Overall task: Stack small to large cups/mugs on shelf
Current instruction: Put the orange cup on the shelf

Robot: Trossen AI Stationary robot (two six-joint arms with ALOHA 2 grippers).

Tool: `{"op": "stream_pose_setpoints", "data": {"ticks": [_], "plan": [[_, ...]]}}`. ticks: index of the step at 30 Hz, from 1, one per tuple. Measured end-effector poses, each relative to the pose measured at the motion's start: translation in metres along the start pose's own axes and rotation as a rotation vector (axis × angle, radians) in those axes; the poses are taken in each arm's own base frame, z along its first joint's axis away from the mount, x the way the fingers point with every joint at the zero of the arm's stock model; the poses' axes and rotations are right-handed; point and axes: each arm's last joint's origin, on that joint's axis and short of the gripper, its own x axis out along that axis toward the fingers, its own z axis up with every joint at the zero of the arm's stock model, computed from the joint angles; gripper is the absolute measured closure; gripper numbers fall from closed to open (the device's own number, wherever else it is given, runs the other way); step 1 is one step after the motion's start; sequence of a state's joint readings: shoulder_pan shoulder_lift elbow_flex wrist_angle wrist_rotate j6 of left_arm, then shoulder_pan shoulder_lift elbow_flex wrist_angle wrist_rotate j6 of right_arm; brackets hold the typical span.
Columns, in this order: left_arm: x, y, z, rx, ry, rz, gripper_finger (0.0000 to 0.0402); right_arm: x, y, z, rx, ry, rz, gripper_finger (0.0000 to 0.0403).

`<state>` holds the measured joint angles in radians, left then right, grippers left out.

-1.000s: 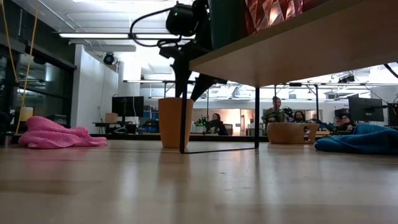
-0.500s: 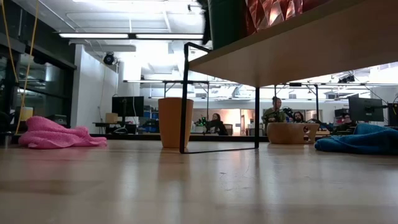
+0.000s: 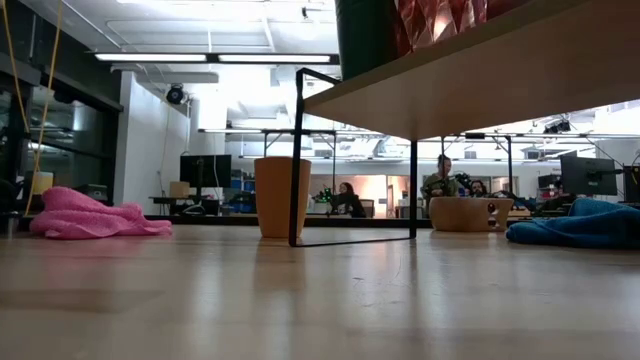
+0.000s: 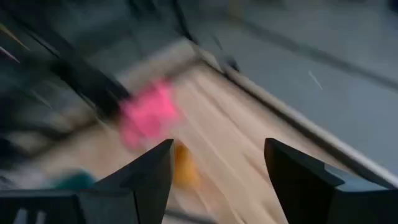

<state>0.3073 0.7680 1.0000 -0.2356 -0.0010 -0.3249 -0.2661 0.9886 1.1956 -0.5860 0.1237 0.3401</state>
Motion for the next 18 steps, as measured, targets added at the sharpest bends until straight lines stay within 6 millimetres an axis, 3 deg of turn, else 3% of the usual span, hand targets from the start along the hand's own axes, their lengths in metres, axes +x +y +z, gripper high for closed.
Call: {"op": "stream_pose_setpoints", "data": {"ticks": [3,7,11,18], "plan": [[0.000,0.000,0.000,0.005,0.000,0.000,0.0401,-0.029,-0.002,0.000,0.027,-0.223,0.143,0.0162],[0.000,0.000,0.000,0.006,-0.001,0.000,0.0401,-0.052,-0.007,-0.011,-0.023,-0.339,0.231,0.0162],[0.000,0.000,0.000,0.006,0.000,0.000,0.0401,-0.062,-0.012,-0.020,-0.002,-0.351,0.244,0.0162],[0.000,0.000,0.000,0.006,-0.006,0.017,0.0386,-0.066,-0.011,-0.017,0.021,-0.364,0.252,0.0162]]}}
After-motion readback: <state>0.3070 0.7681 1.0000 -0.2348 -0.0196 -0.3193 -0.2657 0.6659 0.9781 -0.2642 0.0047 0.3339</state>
